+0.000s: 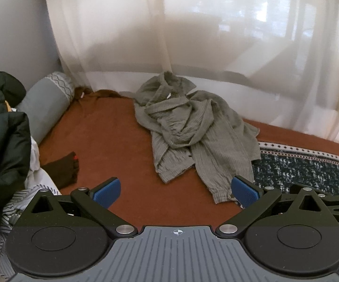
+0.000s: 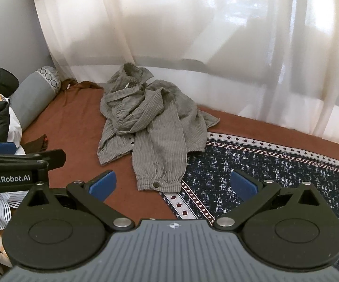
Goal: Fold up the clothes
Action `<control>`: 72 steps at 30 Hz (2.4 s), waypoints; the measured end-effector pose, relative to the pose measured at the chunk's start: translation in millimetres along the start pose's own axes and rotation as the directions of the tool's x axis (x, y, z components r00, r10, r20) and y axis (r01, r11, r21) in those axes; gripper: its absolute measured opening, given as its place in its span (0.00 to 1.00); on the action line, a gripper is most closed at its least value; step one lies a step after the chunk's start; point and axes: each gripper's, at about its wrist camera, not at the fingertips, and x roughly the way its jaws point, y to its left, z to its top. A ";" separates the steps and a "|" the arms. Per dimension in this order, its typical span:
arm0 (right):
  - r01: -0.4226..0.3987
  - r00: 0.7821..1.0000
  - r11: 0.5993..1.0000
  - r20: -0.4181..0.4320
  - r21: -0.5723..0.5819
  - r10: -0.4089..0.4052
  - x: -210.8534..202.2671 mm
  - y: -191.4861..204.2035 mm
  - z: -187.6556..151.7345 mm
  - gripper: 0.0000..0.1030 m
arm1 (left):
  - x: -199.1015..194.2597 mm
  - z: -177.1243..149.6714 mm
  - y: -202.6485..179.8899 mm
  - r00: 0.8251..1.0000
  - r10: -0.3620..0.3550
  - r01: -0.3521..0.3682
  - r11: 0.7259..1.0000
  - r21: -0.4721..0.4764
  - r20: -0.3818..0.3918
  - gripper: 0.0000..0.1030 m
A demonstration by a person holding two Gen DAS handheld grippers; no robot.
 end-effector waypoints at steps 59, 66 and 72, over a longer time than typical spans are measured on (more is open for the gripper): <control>-0.045 0.999 0.999 -0.028 0.016 0.045 9.6 -4.2 0.4 1.00 | 9.9 6.0 -3.8 0.999 0.009 -0.010 1.000 -0.013 -0.031 1.00; -0.058 0.998 0.998 -0.031 0.014 0.059 10.6 -5.4 0.4 1.00 | 9.0 5.8 -8.1 0.999 0.020 -0.020 1.000 -0.012 -0.033 1.00; -0.068 0.997 0.998 -0.035 0.013 0.068 11.0 -10.0 0.5 1.00 | 9.2 5.6 -12.1 0.999 0.024 -0.025 1.000 -0.014 -0.040 1.00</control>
